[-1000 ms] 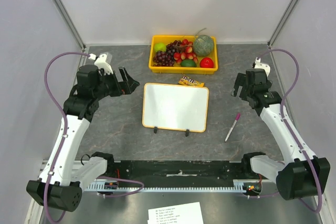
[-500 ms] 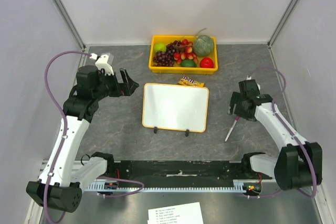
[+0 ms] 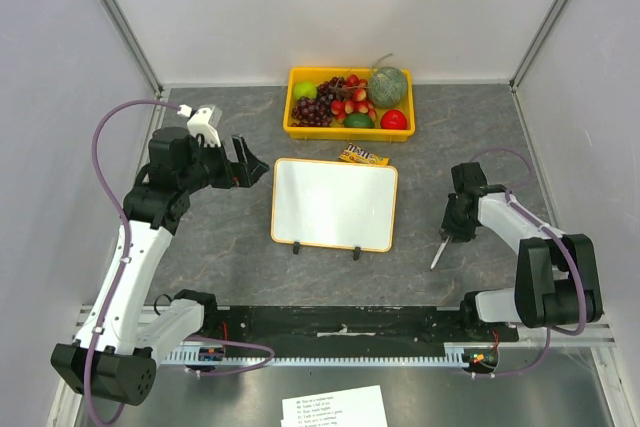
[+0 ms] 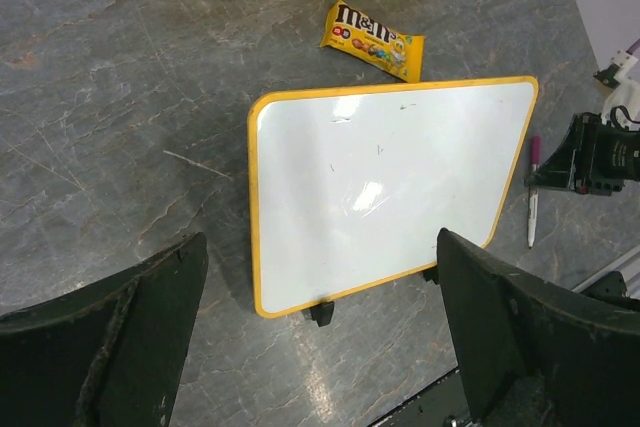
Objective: Write a sentence on the whiteboard
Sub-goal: Pick up the whiteboard marker at the center of the board.
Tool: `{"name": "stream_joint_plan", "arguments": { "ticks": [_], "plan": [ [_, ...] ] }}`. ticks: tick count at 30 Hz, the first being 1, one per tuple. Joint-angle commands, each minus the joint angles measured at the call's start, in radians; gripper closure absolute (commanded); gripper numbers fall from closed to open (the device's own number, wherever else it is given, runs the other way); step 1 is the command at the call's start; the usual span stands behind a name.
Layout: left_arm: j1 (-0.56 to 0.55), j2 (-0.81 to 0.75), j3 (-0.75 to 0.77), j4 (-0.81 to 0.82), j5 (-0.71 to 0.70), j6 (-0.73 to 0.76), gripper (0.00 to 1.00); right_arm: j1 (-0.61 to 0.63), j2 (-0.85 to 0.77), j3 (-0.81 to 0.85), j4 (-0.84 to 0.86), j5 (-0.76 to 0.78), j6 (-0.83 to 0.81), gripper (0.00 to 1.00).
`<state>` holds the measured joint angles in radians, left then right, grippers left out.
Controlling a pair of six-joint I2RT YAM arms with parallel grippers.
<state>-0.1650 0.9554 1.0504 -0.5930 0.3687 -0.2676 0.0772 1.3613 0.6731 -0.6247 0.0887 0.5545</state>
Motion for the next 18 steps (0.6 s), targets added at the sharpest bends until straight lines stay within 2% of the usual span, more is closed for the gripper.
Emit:
{"name": "stream_joint_plan", "arguments": {
  "ticks": [1, 3, 5, 11, 18],
  "plan": [
    [-0.001, -0.009, 0.002, 0.041, 0.039, 0.028, 0.01, -0.022, 0.045, -0.026, 0.077, -0.063, 0.002, 0.72],
    [-0.001, -0.014, 0.003, 0.038, 0.038, 0.028, 0.01, -0.030, 0.065, -0.032, 0.094, -0.073, -0.002, 0.83],
    [-0.001, -0.015, 0.006, 0.039, 0.045, 0.028, 0.02, -0.037, 0.074, -0.037, 0.106, -0.086, -0.005, 1.00],
    [-0.002, -0.015, 0.054, 0.033, 0.110, 0.027, 0.04, -0.039, -0.007, 0.029, 0.092, -0.115, -0.008, 1.00],
    [-0.004, 0.023, 0.086, 0.079, 0.252, -0.019, 0.04, -0.037, -0.174, 0.247, 0.078, -0.182, -0.034, 1.00]
  ]
}}
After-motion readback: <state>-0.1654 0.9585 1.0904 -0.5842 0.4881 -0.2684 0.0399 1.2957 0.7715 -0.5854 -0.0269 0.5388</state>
